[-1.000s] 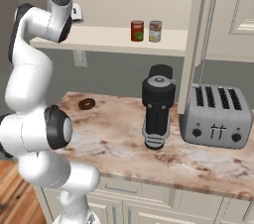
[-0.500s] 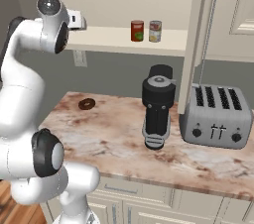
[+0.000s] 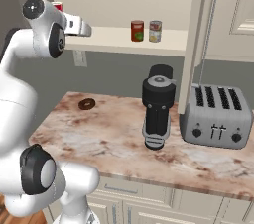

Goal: Stack two cans on top of the other two cans in the cabinet.

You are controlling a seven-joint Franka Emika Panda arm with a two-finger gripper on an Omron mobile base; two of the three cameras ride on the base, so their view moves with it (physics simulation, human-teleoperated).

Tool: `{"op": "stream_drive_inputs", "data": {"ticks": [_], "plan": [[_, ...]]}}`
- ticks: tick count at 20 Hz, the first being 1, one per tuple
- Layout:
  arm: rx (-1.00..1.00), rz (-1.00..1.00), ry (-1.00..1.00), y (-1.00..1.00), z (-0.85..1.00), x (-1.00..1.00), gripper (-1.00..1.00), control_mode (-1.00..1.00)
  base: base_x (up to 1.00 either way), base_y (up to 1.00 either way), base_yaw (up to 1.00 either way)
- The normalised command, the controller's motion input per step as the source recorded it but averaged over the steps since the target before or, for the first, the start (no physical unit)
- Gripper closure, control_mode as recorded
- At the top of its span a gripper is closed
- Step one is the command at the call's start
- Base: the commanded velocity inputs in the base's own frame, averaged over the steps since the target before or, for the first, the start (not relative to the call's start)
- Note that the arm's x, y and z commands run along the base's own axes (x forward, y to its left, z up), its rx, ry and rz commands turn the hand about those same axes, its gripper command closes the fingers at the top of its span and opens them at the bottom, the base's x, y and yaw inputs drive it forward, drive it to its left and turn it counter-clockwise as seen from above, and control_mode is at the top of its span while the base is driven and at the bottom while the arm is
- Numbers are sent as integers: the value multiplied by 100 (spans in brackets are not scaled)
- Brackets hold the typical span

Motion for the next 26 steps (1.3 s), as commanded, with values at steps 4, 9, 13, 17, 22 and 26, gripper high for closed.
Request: {"op": "stream_drive_inputs", "data": {"ticks": [4,9,13,17,22,26], "plan": [[0,-19,1,-49,9,-30,-100,-100,0,0,0],[0,-18,4,-50,10,-26,-100,-100,0,0,0],[0,-14,9,-54,8,-19,-100,-100,0,0,0],[0,-11,10,-52,8,-15,-100,-100,0,0,0],[0,-5,4,-47,6,-17,-100,-100,0,0,0],[0,-2,0,-42,-2,-8,-100,-100,0,0,0]]}}
